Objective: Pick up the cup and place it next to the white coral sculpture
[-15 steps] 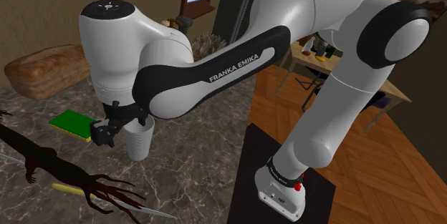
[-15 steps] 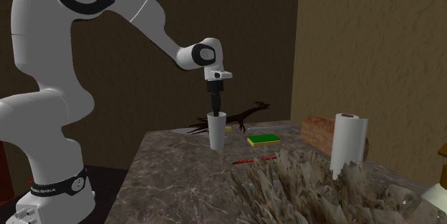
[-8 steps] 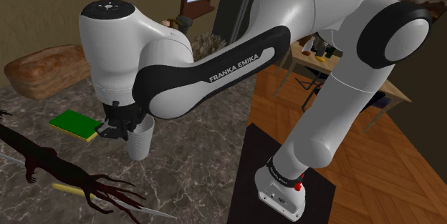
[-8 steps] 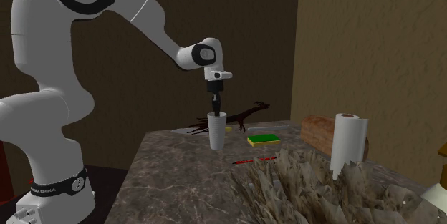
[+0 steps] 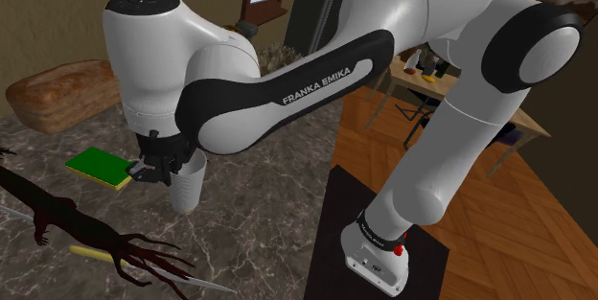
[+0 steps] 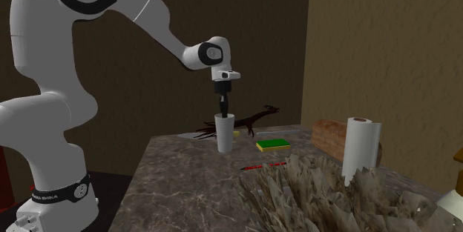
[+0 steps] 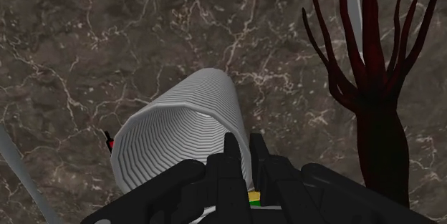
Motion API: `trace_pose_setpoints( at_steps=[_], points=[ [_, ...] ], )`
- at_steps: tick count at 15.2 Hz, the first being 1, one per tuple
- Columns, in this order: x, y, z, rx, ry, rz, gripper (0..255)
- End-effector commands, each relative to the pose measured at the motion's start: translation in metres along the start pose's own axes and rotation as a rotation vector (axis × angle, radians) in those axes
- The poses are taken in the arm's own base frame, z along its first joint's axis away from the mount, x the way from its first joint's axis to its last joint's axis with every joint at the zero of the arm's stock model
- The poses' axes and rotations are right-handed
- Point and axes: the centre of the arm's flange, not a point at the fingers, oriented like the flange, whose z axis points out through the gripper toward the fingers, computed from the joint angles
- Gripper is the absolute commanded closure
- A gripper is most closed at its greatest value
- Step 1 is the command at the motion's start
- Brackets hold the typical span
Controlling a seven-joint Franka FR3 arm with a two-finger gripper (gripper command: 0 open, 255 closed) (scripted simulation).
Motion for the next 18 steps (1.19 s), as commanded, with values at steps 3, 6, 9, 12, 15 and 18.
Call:
trace_pose_setpoints(
  at_steps=[3, 6, 9, 12, 15, 18],
  points=[
    [0.003, 0.003, -0.021, 0.0, 0.0, 0.0, 255],
    [0.004, 0.005, -0.036, 0.0, 0.0, 0.0, 255],
    [0.005, 0.006, -0.052, 0.0, 0.0, 0.0, 255],
    [0.006, 0.008, -0.068, 0.0, 0.0, 0.0, 255],
    [0.007, 0.01, -0.083, 0.0, 0.0, 0.0, 255],
    [0.009, 0.011, -0.099, 0.0, 0.0, 0.0, 255]
  ],
)
